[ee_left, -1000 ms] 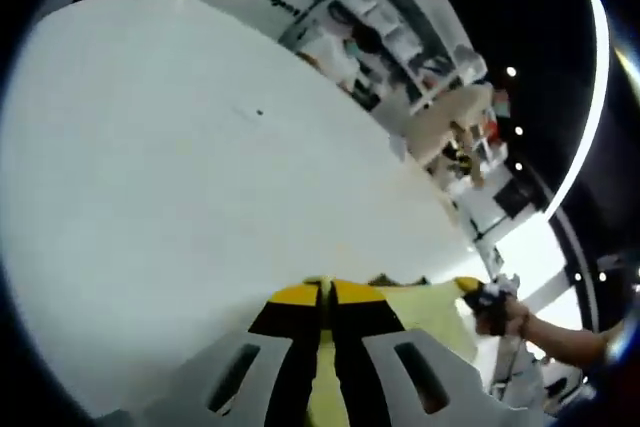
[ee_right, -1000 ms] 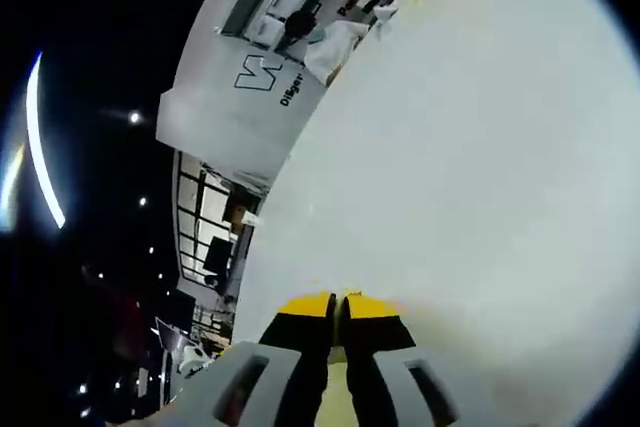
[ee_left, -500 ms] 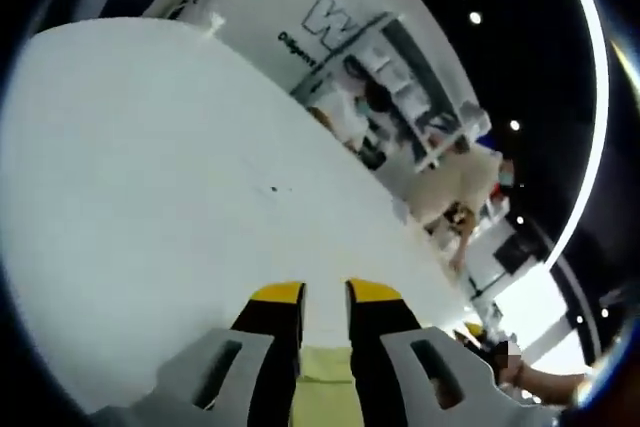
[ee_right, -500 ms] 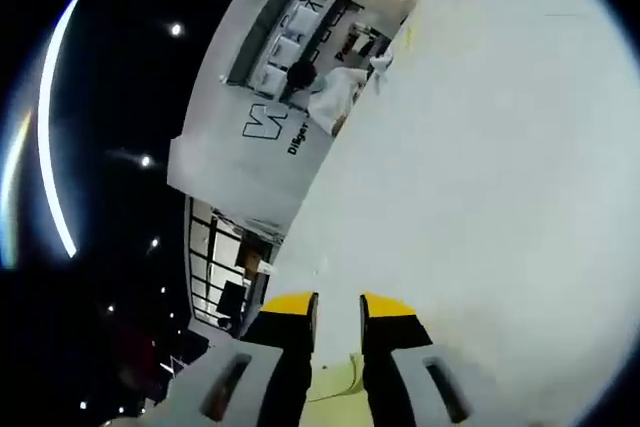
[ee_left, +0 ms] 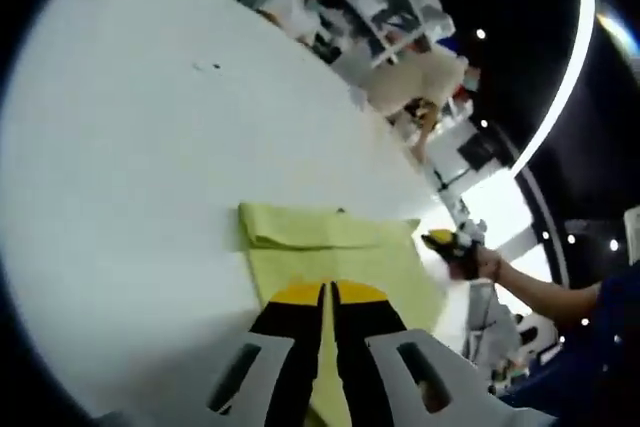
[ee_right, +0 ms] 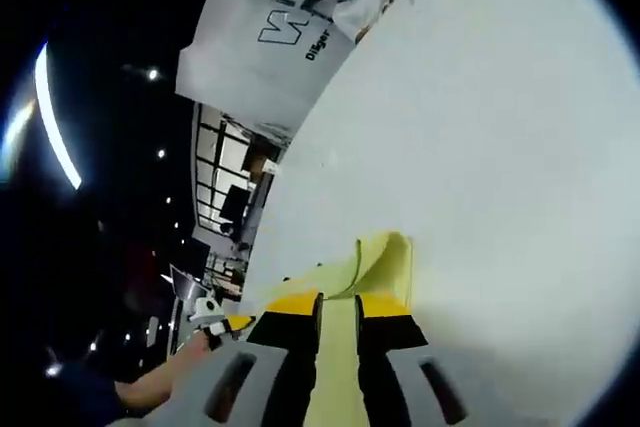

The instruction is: Fold the garment on the visible template until the final outline fits inside the template.

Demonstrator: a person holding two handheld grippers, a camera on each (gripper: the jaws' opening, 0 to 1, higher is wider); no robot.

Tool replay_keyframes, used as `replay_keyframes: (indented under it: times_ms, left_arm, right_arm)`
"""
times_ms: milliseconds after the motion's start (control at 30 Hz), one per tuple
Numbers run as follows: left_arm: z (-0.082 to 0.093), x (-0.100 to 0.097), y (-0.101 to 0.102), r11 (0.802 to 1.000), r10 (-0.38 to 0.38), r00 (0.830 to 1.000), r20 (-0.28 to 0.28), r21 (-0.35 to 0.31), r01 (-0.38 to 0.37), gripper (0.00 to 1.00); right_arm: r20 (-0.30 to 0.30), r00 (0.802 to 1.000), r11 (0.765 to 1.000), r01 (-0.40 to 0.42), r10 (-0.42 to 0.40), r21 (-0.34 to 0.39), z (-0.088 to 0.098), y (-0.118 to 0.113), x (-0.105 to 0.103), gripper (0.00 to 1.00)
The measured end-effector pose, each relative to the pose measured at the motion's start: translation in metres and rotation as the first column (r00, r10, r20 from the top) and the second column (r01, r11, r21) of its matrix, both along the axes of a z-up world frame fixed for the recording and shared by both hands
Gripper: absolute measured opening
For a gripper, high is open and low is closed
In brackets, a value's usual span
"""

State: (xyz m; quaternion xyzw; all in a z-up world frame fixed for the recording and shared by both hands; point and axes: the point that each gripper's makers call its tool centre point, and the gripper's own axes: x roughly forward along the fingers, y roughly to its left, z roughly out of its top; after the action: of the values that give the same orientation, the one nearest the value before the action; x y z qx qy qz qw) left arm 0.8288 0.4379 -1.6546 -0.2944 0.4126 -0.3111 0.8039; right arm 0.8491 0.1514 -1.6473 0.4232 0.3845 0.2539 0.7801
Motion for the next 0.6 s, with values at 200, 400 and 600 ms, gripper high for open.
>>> replay_keyframes:
  times_ms: [200,400,600]
  left_arm:
    - [-0.011,0.028,-0.002,0.992,0.118,0.992,-0.053,-0.031,-0.120,0.06]
    - [-0.005,0.060,0.011,0.969,0.243,0.970,-0.013,-0.039,-0.243,0.07]
    - [0.028,0.087,0.030,0.916,0.387,0.920,0.056,-0.141,-0.376,0.12]
  right_arm:
    - [-0.034,0.999,0.999,-0.029,0.027,-0.042,-0.017,0.005,0.013,0.08]
    - [-0.004,0.999,0.999,0.046,-0.046,-0.001,-0.012,-0.002,0.043,0.09]
    - [0.076,0.972,0.973,0.214,-0.221,0.088,0.018,-0.026,0.077,0.11]
